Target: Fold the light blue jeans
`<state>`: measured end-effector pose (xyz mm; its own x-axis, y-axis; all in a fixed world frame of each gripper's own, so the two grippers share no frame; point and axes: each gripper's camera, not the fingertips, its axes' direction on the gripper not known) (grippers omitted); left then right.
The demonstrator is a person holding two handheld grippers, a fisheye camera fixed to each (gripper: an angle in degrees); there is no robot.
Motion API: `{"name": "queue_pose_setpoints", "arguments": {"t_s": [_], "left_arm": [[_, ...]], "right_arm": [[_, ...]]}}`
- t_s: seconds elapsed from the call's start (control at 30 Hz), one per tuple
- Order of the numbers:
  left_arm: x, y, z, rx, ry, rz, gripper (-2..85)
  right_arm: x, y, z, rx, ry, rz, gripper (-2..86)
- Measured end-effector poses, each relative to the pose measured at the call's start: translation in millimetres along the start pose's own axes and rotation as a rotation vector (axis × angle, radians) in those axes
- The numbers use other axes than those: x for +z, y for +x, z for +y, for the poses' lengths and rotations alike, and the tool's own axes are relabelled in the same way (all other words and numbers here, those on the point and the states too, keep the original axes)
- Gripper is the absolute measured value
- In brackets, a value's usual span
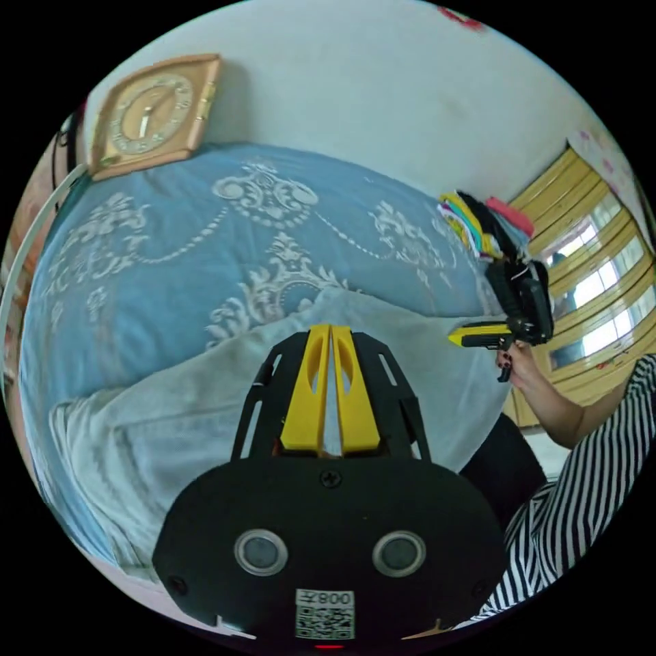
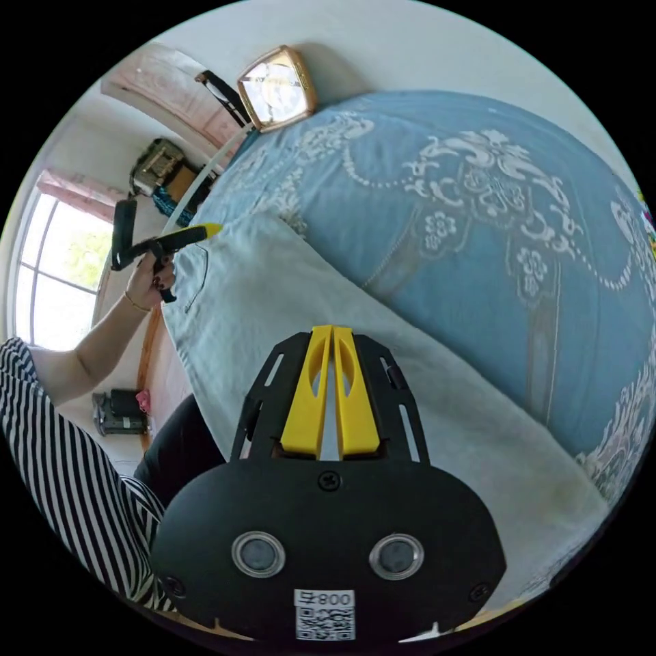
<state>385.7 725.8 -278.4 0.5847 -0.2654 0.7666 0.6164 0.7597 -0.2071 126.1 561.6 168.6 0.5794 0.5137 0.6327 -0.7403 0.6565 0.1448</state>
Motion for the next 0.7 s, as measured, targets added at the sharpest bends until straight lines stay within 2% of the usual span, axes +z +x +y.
{"name": "queue_pose_setpoints", "arguments": {"t_s": [0.1,0.17,0.23,0.37,0.43,0.47,0.5,0.53,0.6,0.7], "left_arm": [[56,27,-23,0.038,-0.137,-0.083,0.4],[65,38,-29,-0.022,-0.097,-0.01,0.3],[70,56,-34,-0.035,-0.091,-0.046,0.3],[89,124,-60,0.067,-0.052,-0.016,0.3],[109,148,-74,0.076,-0.077,-0.053,0.2],[130,160,-81,0.081,-0.147,-0.084,0.2],[140,165,-84,0.088,-0.178,-0.085,0.2],[145,174,-88,0.058,-0.132,-0.068,0.2],[152,192,-98,0.011,-0.14,-0.046,0.2],[158,245,-110,0.073,-0.075,0.022,0.2]], "right_arm": [[-12,2,28,-0.001,0.038,0.008,0.1],[-23,3,39,-0.016,0.03,0.015,0.1],[-42,10,52,-0.01,0.025,-0.016,0.1],[-86,24,84,0.001,0.132,-0.022,0.1],[-95,44,107,0.06,0.082,0.034,0.1],[-93,51,113,0.082,0.045,0.031,0.1],[-101,65,127,0.128,0.078,-0.073,0.1],[-114,74,141,0.158,0.108,-0.14,0.2],[-139,81,165,0.189,0.173,-0.123,0.2],[-174,99,213,0.267,0.24,-0.099,0.2]]}}
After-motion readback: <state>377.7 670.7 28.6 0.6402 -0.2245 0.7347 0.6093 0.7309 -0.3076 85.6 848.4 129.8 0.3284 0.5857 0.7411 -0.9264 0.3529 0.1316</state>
